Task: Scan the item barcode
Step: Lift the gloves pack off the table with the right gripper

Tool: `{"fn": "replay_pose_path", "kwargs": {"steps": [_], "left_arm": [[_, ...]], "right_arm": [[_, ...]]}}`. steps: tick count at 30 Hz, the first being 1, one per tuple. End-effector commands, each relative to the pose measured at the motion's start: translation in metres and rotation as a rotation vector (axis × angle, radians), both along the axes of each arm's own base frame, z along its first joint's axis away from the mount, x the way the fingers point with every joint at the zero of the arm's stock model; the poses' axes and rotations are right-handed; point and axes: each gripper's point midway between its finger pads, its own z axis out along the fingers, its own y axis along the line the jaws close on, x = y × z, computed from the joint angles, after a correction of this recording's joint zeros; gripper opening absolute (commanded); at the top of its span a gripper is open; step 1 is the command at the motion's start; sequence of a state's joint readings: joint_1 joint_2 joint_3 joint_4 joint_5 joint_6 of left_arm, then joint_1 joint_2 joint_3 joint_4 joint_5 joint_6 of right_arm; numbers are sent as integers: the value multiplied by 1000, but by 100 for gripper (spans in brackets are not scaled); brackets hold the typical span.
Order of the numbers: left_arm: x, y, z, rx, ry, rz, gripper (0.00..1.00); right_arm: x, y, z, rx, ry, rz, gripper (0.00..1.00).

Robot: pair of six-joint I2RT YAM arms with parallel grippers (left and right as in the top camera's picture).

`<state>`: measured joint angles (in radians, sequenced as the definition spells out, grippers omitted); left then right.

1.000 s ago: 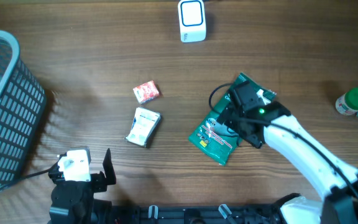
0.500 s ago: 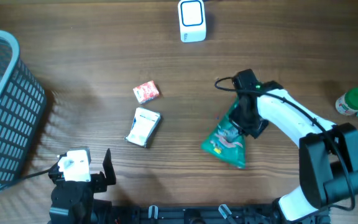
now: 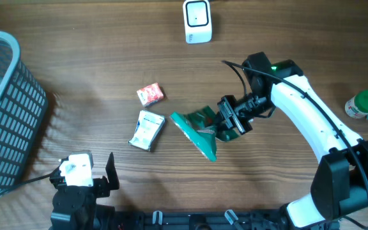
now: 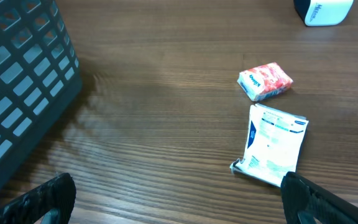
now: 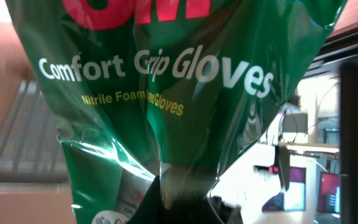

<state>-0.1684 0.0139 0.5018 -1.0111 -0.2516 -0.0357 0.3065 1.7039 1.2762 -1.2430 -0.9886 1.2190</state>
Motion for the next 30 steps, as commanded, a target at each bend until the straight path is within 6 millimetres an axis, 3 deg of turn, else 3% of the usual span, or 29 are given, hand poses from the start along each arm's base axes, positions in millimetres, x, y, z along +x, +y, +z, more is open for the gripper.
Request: {"fn": "replay_pose_path", "kwargs": {"steps": [1, 3, 4, 5, 9, 10, 11, 12, 13, 20, 22, 24, 30], "left_arm": [[0, -2, 1, -10, -6, -9, 100], [0, -2, 1, -10, -6, -9, 100], [0, -2, 1, -10, -6, -9, 100], [0, -2, 1, -10, -6, -9, 100], [0, -2, 1, -10, -6, -9, 100], [0, -2, 1, -10, -6, -9, 100], [0, -2, 1, -10, -6, -9, 100], [0, -2, 1, -10, -6, -9, 100], [0, -2, 1, -10, -6, -9, 100], [0, -2, 1, -10, -6, -9, 100], [0, -2, 1, -10, -6, -9, 100], [0, -2, 1, -10, -6, -9, 100], [0, -2, 1, -10, -6, -9, 100]], "right_arm": [[9, 14, 21, 174, -125, 45, 5], [19, 19, 24, 216, -215, 63, 8], [45, 3, -10, 8, -381, 80, 4], [57, -14, -31, -161, -441, 84, 4], [74, -59, -61, -482, -564, 162, 4], [78, -66, -63, -516, -614, 210, 12], [79, -69, -64, -531, -639, 243, 39], [79, -70, -65, -535, -646, 255, 82], [79, -70, -65, -535, -643, 252, 100], [86, -77, -68, -635, -678, 260, 100], [99, -51, -65, -617, -784, 273, 100], [108, -43, -68, -651, -806, 249, 100], [152, -11, -102, -680, -732, 315, 99]]}}
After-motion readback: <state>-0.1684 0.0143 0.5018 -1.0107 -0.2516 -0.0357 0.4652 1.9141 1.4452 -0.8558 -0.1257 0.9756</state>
